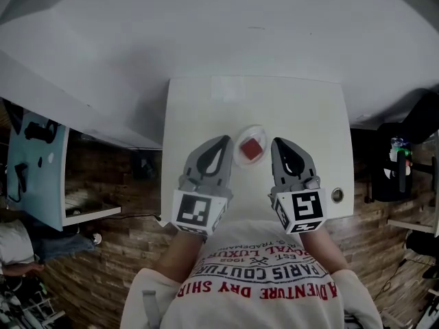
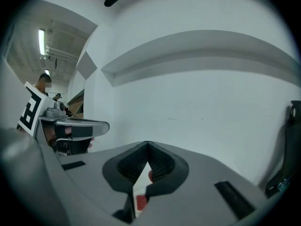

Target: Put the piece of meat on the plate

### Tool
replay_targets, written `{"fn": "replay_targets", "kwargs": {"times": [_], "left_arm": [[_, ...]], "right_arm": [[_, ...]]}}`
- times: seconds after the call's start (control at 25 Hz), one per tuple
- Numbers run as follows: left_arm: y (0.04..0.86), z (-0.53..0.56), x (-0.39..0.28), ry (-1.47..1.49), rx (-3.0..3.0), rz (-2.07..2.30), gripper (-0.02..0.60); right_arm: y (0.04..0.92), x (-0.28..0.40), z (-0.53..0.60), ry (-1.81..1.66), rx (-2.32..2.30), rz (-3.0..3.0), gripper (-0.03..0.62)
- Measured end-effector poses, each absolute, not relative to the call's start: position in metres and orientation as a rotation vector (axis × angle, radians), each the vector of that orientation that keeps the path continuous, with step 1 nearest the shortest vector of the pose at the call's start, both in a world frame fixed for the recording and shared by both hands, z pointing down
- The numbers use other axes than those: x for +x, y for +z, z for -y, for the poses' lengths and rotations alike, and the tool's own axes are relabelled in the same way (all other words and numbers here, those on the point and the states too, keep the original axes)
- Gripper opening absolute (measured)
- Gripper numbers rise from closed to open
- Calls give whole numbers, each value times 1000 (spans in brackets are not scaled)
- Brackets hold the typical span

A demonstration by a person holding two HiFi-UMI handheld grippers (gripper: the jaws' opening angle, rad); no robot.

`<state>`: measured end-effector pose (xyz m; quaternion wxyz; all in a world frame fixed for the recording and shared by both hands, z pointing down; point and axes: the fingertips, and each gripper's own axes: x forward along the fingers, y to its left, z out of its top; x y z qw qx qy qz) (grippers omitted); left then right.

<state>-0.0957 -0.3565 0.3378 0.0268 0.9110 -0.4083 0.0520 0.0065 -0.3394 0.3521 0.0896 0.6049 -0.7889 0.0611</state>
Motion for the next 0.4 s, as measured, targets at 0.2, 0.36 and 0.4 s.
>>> {"fn": "replay_targets", "kwargs": {"times": [0.2,0.36,0.4], "left_arm": [[343,355,-98,173,2803,1265,6],[345,351,-96,164,2799,1248,6],[344,350,-95,158,2795,1239,7]], "right_arm": [[356,2,338,210,1771,2372,12],[359,-1,334,214,1734,2371,12],[360,-2,332,216,1724,2372,12]]}}
